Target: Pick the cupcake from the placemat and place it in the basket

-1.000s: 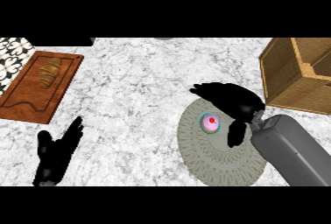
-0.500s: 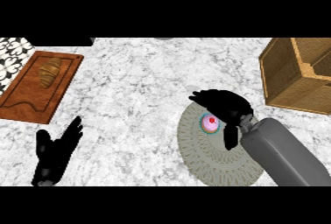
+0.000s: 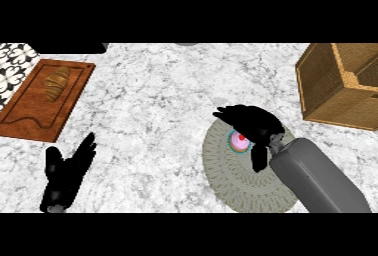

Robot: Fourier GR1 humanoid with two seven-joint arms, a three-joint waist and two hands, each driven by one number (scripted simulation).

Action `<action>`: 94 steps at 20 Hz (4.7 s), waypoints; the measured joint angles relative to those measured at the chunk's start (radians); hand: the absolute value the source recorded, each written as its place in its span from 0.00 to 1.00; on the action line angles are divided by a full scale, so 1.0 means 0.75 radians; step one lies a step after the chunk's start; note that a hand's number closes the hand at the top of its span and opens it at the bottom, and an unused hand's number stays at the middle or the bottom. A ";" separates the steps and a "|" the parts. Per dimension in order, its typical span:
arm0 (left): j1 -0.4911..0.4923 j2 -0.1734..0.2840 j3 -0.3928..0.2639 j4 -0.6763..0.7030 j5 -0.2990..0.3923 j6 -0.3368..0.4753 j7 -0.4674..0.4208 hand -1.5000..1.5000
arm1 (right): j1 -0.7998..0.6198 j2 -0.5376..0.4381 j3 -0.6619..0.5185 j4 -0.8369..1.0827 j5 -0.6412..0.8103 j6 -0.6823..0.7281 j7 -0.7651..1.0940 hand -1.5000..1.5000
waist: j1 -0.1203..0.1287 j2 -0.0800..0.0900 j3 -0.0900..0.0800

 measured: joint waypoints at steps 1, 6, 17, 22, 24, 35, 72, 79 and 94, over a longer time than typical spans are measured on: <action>0.004 -0.006 -0.003 0.000 -0.010 -0.002 -0.014 0.50 | -0.001 0.001 -0.003 0.020 0.012 -0.011 -0.016 0.00 | 0.001 0.000 0.000; 0.012 0.004 0.022 0.001 -0.015 -0.042 -0.035 0.50 | -0.005 0.015 0.004 0.072 0.075 -0.051 -0.080 1.00 | 0.004 0.001 -0.001; 0.031 -0.010 0.048 -0.021 -0.031 -0.044 -0.015 0.50 | 0.010 0.074 -0.029 0.156 0.238 -0.229 -0.018 1.00 | -0.006 -0.007 -0.007; 0.058 -0.001 0.068 -0.030 -0.023 -0.052 -0.027 0.50 | 0.111 0.226 -0.112 0.107 0.293 -0.301 0.395 1.00 | -0.024 -0.018 -0.013; 0.053 -0.010 0.058 -0.038 -0.036 -0.041 -0.006 0.50 | 0.140 0.273 -0.112 0.069 0.336 -0.325 0.519 1.00 | -0.023 -0.016 -0.013; 0.081 -0.016 0.073 -0.054 -0.038 -0.051 -0.015 0.50 | 0.181 0.420 -0.272 -0.392 0.174 -0.747 0.747 1.00 | -0.033 -0.007 -0.002; 0.039 -0.080 0.098 -0.029 -0.109 -0.098 -0.028 0.50 | -0.426 -0.174 -1.201 -0.040 -0.157 -0.620 0.667 1.00 | 0.016 0.007 -0.003; 0.033 -0.078 0.112 -0.026 -0.113 -0.116 -0.019 0.50 | -0.417 -0.150 -1.323 0.191 -0.272 -0.757 0.487 1.00 | 0.018 0.008 -0.003; 0.032 -0.087 0.139 -0.026 -0.125 -0.140 -0.013 0.50 | -0.321 -0.323 -1.318 0.600 -0.179 -0.890 0.199 0.00 | 0.017 0.008 -0.004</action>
